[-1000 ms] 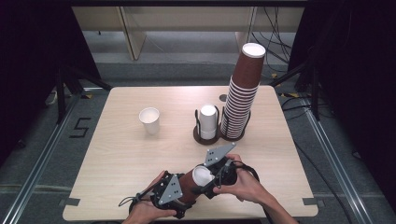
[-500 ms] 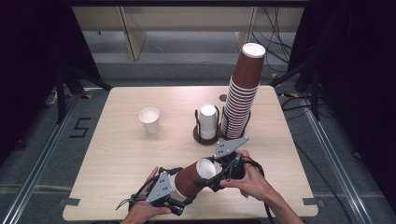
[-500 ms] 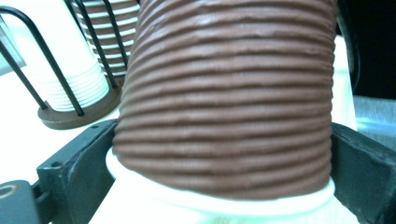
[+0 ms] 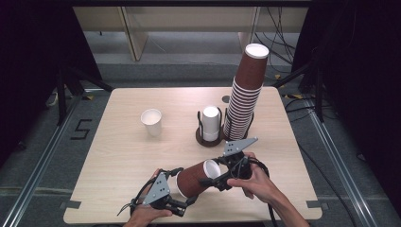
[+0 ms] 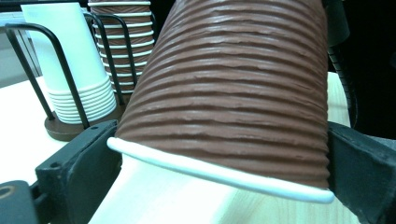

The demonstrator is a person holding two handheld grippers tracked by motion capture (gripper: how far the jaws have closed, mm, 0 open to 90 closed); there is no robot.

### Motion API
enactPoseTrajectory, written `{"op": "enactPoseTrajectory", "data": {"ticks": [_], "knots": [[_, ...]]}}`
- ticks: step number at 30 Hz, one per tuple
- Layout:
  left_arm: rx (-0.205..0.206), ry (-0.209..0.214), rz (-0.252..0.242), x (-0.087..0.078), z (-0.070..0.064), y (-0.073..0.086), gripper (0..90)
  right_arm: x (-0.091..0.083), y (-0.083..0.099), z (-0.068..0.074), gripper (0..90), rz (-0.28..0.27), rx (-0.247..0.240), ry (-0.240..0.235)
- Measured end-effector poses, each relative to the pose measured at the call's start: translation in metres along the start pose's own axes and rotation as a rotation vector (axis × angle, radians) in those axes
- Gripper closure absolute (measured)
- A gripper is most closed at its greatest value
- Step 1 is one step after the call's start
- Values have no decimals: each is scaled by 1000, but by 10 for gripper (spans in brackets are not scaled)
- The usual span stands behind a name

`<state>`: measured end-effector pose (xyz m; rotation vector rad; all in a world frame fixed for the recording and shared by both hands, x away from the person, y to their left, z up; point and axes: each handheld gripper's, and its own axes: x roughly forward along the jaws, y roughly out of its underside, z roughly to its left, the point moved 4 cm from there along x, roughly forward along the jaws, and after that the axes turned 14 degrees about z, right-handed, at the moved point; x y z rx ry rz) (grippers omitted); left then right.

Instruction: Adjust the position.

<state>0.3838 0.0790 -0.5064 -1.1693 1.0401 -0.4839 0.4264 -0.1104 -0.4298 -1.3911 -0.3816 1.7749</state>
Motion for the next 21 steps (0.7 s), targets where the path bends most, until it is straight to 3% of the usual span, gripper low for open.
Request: {"op": "enactPoseTrajectory", "data": {"ticks": [8, 12, 16, 18, 21], "knots": [[60, -14, 35, -4, 2, -2, 81, 1, 2, -4, 229, 5, -6, 1], [82, -8, 28, -3, 3, -4, 99, 0, 2, -4, 225, 10, -2, -7], [102, -23, 82, -5, 4, -4, 104, 1, 3, -4, 215, 31, 0, -10], [119, -25, 112, -6, 5, -4, 103, 0, 3, -5, 171, 34, -6, 28], [140, -28, 164, -6, 5, -3, 103, -5, 1, -5, 157, 71, -60, 106]]}}
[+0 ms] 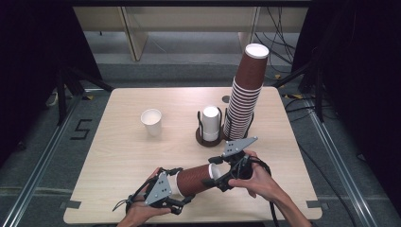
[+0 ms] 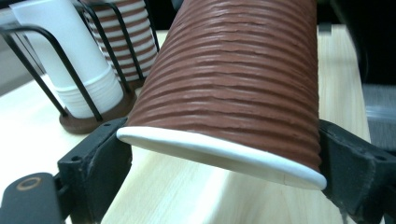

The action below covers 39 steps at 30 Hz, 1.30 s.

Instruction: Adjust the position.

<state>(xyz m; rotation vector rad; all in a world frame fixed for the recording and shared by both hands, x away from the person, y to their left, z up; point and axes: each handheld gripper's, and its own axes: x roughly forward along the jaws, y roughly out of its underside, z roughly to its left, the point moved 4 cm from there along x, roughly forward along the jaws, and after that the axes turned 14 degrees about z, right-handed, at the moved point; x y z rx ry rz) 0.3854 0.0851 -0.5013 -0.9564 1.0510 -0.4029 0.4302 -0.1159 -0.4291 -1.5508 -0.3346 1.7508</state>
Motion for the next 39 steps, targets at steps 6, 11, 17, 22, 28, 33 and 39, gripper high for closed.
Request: {"op": "enactPoseTrajectory", "data": {"ticks": [6, 11, 17, 22, 28, 33, 39], "knots": [[43, 17, 112, 1, -2, -1, 103, -1, -1, 12, 158, 120, -156, 90], [92, 23, 174, -1, -7, -3, 104, 5, 0, 20, 160, 240, -268, 154], [135, 30, 199, -3, -10, -7, 105, 15, 2, 26, 165, 356, -374, 180], [155, 27, 214, -6, -12, -10, 105, 24, 4, 31, 165, 432, -422, 200], [152, 35, 201, -8, -12, -11, 105, 32, 9, 28, 185, 460, -415, 188], [141, 46, 189, -8, -12, -11, 92, 33, 10, 27, 228, 462, -421, 170], [69, 75, 102, -6, -9, -8, 46, 31, 12, 21, 229, 424, -418, 122]]}}
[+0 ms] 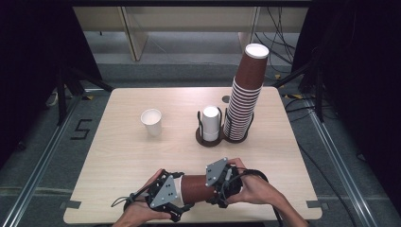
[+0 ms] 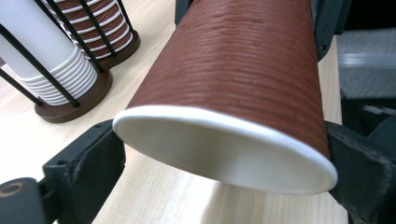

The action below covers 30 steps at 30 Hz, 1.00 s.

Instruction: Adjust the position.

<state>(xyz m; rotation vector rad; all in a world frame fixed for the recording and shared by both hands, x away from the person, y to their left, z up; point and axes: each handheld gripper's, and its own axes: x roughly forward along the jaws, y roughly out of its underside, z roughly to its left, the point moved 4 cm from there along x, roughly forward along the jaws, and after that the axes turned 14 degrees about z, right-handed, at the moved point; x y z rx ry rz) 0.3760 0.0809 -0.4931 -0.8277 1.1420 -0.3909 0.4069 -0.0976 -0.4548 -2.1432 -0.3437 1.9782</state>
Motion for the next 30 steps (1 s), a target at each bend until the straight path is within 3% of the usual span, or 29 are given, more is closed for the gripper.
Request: {"op": "enactPoseTrajectory", "data": {"ticks": [6, 7, 8, 11, 14, 18, 19, 22, 27, 30], "knots": [[-111, 53, -141, -6, 7, 0, 96, -4, 17, -11, 233, -109, 56, -54], [-123, 60, -144, -8, 8, 1, 117, -5, 19, -13, 233, -122, 58, -54], [-140, 69, -162, -8, 9, 0, 135, -7, 22, -13, 233, -135, 89, -66], [-196, 89, -204, -8, 11, 0, 143, -11, 26, -17, 233, -204, 94, -92], [-209, 85, -213, -8, 11, -1, 111, -13, 26, -18, 233, -240, 91, -104], [-217, 75, -202, -8, 11, -1, 0, -13, 25, -15, 234, -250, 70, -124], [-214, 87, -226, -7, 11, -2, 0, -12, 24, -15, 234, -251, 66, -120], [-207, 83, -209, -6, 8, -3, 0, -11, 22, -14, 235, -253, 58, -127], [-197, 111, -228, -1, 4, -5, 3, -8, 18, -11, 235, -254, 41, -148], [-196, 105, -220, -1, 3, -5, 11, -7, 17, -10, 235, -255, 34, -151]]}}
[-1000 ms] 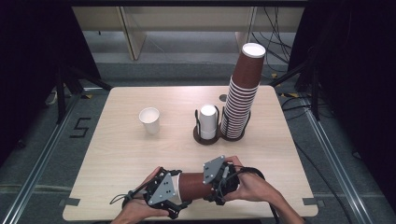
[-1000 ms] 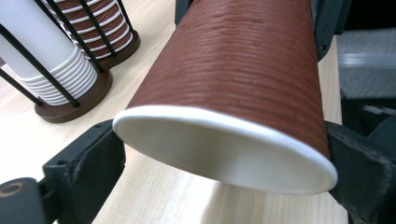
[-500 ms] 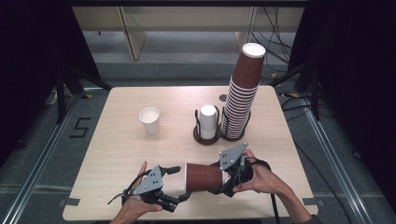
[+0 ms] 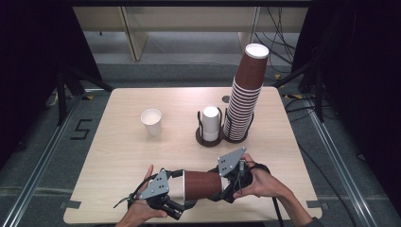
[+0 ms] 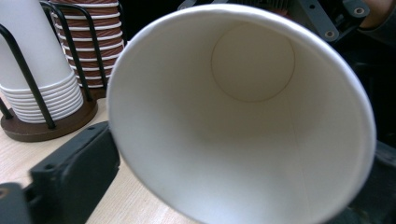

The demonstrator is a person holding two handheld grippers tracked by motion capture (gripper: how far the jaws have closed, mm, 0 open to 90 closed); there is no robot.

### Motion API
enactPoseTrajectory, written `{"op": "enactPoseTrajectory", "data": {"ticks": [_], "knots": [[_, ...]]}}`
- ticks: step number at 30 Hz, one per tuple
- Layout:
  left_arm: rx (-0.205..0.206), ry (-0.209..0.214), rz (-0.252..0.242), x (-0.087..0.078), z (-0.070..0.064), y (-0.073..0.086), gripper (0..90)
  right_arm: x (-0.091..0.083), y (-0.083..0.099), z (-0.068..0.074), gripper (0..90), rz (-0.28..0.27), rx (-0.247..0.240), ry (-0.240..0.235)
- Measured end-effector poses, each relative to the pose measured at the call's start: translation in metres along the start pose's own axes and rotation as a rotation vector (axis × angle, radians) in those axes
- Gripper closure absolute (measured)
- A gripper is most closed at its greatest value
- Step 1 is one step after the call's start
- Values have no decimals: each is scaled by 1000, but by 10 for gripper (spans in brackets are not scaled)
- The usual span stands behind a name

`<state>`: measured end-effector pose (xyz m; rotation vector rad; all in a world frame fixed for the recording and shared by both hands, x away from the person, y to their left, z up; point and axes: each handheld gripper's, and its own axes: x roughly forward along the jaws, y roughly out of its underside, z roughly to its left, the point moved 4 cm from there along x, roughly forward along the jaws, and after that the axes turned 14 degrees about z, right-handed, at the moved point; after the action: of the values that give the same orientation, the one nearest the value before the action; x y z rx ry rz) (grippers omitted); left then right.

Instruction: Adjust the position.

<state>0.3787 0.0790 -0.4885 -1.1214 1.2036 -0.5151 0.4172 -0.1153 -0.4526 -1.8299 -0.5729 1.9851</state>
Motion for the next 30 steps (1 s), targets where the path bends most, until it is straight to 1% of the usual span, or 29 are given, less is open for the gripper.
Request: {"op": "enactPoseTrajectory", "data": {"ticks": [2, 4, 5, 7, 8, 9, 10, 11, 12, 13, 14, 16, 17, 19, 20, 21, 22, 23, 24, 26, 27, 28, 29, 30], "knots": [[1, 8, -10, 0, -1, 0, 13, 1, -1, 0, 235, -5, 0, -8], [6, 3, -20, 0, -1, 1, 15, 3, -1, 0, 235, -9, 0, -19], [7, 13, -42, 1, 0, 1, 15, 4, -1, -1, 234, -12, -1, -20], [11, 12, -35, 1, 0, 1, 21, 6, 0, -2, 234, -11, -1, -18], [11, 13, -37, 1, 1, 1, 22, 7, 0, -1, 234, -9, 9, -31], [15, 11, -36, 0, 1, 1, 26, 7, 0, -2, 234, -12, 16, -35], [19, 5, -19, -1, 2, 1, 30, 7, 1, -2, 234, -10, 33, -35], [23, 8, -15, -1, 2, 1, 34, 9, 0, -2, 234, -13, 21, -42], [31, 13, -23, 0, 2, 1, 38, 9, 1, -2, 231, -4, 24, -46], [37, 7, -6, -1, 1, 1, 42, 10, 1, -2, 226, 6, 30, -45], [43, 9, 0, -2, 1, 1, 44, 10, 1, -1, 217, 11, 31, -44], [56, -8, 26, -2, 2, 1, 49, 9, 0, 0, 183, 32, 24, -13], [59, -14, 38, -1, 2, 1, 50, 7, 0, 0, 162, 44, 29, 9], [69, -21, 69, -2, 1, 0, 51, 2, -1, 0, 166, 52, 29, 50], [67, -38, 103, -2, 1, 0, 52, 0, -3, 1, 165, 56, 29, 69], [72, -47, 133, -2, 0, -1, 53, -3, -3, 0, 164, 72, 19, 107], [81, -57, 150, -2, 0, -1, 52, -5, -5, 1, 158, 93, 8, 145], [78, -56, 156, -2, -1, -2, 53, -5, -7, 3, 164, 100, 0, 146], [76, -67, 171, -2, -1, -3, 54, -5, -8, 4, 168, 104, -3, 150], [78, -75, 189, -2, -2, -3, 55, -4, -11, 8, 162, 119, -7, 154], [81, -75, 200, -2, -2, -4, 54, -2, -12, 9, 162, 129, -17, 166], [91, -85, 216, -2, -2, -4, 55, 0, -14, 10, 165, 136, -24, 162], [90, -87, 222, -2, -3, -4, 54, 2, -15, 10, 169, 140, -42, 168], [92, -95, 240, -3, -4, -5, 54, 4, -16, 12, 170, 147, -42, 165]]}}
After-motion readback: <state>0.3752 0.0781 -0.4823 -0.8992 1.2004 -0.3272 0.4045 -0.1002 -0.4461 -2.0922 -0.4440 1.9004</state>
